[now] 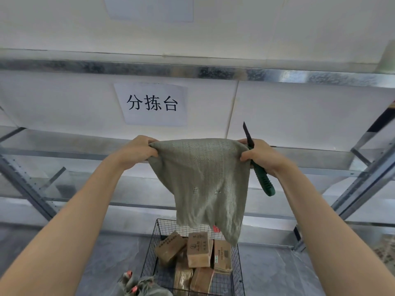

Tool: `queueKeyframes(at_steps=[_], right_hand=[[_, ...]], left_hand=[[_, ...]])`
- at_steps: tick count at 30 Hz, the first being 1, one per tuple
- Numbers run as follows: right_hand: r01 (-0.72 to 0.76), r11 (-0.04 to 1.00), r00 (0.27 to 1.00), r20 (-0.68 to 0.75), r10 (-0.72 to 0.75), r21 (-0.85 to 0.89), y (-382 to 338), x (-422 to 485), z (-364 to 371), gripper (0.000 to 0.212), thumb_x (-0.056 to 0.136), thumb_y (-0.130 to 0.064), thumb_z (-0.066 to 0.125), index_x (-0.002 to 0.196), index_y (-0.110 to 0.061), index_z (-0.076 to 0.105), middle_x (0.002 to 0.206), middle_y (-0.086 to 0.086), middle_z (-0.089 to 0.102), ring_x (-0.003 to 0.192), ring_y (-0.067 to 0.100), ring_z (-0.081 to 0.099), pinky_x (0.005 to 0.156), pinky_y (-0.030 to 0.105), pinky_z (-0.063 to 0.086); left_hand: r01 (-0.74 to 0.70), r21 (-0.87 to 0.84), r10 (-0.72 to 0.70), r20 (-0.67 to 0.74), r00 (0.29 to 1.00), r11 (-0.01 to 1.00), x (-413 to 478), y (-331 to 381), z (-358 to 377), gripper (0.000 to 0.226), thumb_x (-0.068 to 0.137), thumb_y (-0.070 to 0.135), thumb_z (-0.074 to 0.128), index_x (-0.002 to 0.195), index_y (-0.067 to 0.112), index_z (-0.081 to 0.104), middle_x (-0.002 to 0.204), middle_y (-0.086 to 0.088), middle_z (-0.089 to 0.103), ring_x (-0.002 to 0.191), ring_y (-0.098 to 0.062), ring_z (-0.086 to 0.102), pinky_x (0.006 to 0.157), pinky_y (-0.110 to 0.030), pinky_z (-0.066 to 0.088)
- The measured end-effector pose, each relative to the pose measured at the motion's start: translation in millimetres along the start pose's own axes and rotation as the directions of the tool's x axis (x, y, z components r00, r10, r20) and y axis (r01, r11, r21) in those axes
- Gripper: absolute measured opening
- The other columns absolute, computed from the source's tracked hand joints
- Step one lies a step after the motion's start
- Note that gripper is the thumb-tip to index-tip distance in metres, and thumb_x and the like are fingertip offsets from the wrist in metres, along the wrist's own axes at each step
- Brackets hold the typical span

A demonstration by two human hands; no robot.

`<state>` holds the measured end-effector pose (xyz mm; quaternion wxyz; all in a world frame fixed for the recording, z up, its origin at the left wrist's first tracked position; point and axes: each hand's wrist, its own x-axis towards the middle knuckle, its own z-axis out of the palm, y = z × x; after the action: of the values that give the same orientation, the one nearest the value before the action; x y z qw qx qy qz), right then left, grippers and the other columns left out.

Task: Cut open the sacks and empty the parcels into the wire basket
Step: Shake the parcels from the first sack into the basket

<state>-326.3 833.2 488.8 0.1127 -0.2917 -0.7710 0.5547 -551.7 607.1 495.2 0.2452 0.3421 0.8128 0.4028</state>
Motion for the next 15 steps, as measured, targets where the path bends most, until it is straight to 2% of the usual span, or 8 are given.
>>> queueKeyframes(at_steps=[3, 5, 8, 10, 11, 13, 15], right_hand=[[-0.027, 0.987, 0.999, -0.016, 0.03, 0.159, 2.8, -2.0, -5.1, 0.016, 0.08, 0.005, 0.059, 0.093, -0.005, 0.064, 0.071, 0.005, 0.05, 0.063, 0.016, 0.046, 0.05, 0.023, 0.04], [-0.046, 0.963, 0.999, -0.012, 0.052, 0.267, 8.0, -2.5, -8.7, 0.01, 0.083, 0.0, 0.062, 0.081, -0.009, 0.059, 0.064, 0.003, 0.048, 0.055, 0.013, 0.046, 0.045, 0.021, 0.039], [-0.057, 0.932, 0.997, -0.025, 0.071, 0.358, 13.5, -5.1, -7.4, 0.005, 0.087, -0.008, 0.064, 0.085, -0.011, 0.06, 0.062, -0.001, 0.059, 0.049, 0.009, 0.054, 0.043, 0.02, 0.043], [-0.047, 0.927, 0.996, -0.054, 0.072, 0.373, 15.9, -4.6, -5.0, 0.003, 0.088, -0.01, 0.065, 0.09, -0.012, 0.062, 0.064, -0.003, 0.063, 0.051, 0.008, 0.058, 0.045, 0.019, 0.045], [-0.04, 0.929, 0.995, -0.071, 0.071, 0.369, 16.4, -3.9, -3.8, 0.005, 0.088, -0.012, 0.065, 0.093, -0.012, 0.063, 0.07, -0.001, 0.065, 0.057, 0.01, 0.06, 0.049, 0.02, 0.046], [-0.022, 0.928, 0.992, -0.105, 0.065, 0.371, 17.6, -1.4, -2.3, 0.014, 0.088, -0.015, 0.067, 0.101, -0.011, 0.065, 0.087, 0.007, 0.066, 0.079, 0.022, 0.061, 0.068, 0.03, 0.05], [-0.008, 0.928, 0.987, -0.145, 0.066, 0.373, 16.3, 0.9, -0.3, 0.016, 0.089, -0.018, 0.065, 0.103, -0.011, 0.065, 0.098, 0.013, 0.065, 0.09, 0.028, 0.058, 0.081, 0.042, 0.046]], left_hand=[[0.019, -0.082, -0.021, -0.019, 1.0, 0.996, 1.2, -3.9, -4.2, 0.012, 0.084, -0.006, 0.057, 0.083, 0.003, 0.065, 0.075, -0.007, 0.056, 0.075, -0.018, 0.054, 0.074, -0.023, 0.049], [0.035, -0.144, -0.036, -0.003, 0.999, 0.989, 0.9, -8.8, -7.6, 0.014, 0.085, 0.0, 0.06, 0.097, -0.003, 0.066, 0.09, -0.014, 0.061, 0.088, -0.022, 0.058, 0.083, -0.029, 0.052], [0.045, -0.251, -0.036, 0.04, 0.999, 0.967, 0.2, -16.8, -9.9, 0.027, 0.081, 0.013, 0.069, 0.107, 0.005, 0.068, 0.111, -0.011, 0.067, 0.111, -0.023, 0.058, 0.101, -0.04, 0.045], [0.037, -0.369, -0.026, 0.036, 0.999, 0.929, 0.8, -19.2, -7.4, 0.027, 0.08, 0.015, 0.069, 0.106, 0.007, 0.068, 0.109, -0.007, 0.068, 0.112, -0.022, 0.058, 0.101, -0.041, 0.044], [0.03, -0.429, -0.019, 0.029, 0.999, 0.903, 1.0, -18.5, -5.0, 0.021, 0.084, 0.011, 0.065, 0.104, 0.006, 0.066, 0.104, -0.008, 0.068, 0.108, -0.023, 0.058, 0.097, -0.039, 0.046], [0.017, -0.507, -0.017, 0.005, 1.0, 0.862, 1.6, -15.0, 0.3, 0.012, 0.091, 0.005, 0.056, 0.1, 0.004, 0.063, 0.094, -0.009, 0.066, 0.098, -0.025, 0.058, 0.088, -0.034, 0.048], [-0.001, -0.512, -0.023, -0.041, 0.999, 0.859, 4.6, -13.0, 4.9, 0.011, 0.093, 0.006, 0.053, 0.099, 0.005, 0.062, 0.093, -0.009, 0.065, 0.097, -0.025, 0.058, 0.088, -0.034, 0.048]])
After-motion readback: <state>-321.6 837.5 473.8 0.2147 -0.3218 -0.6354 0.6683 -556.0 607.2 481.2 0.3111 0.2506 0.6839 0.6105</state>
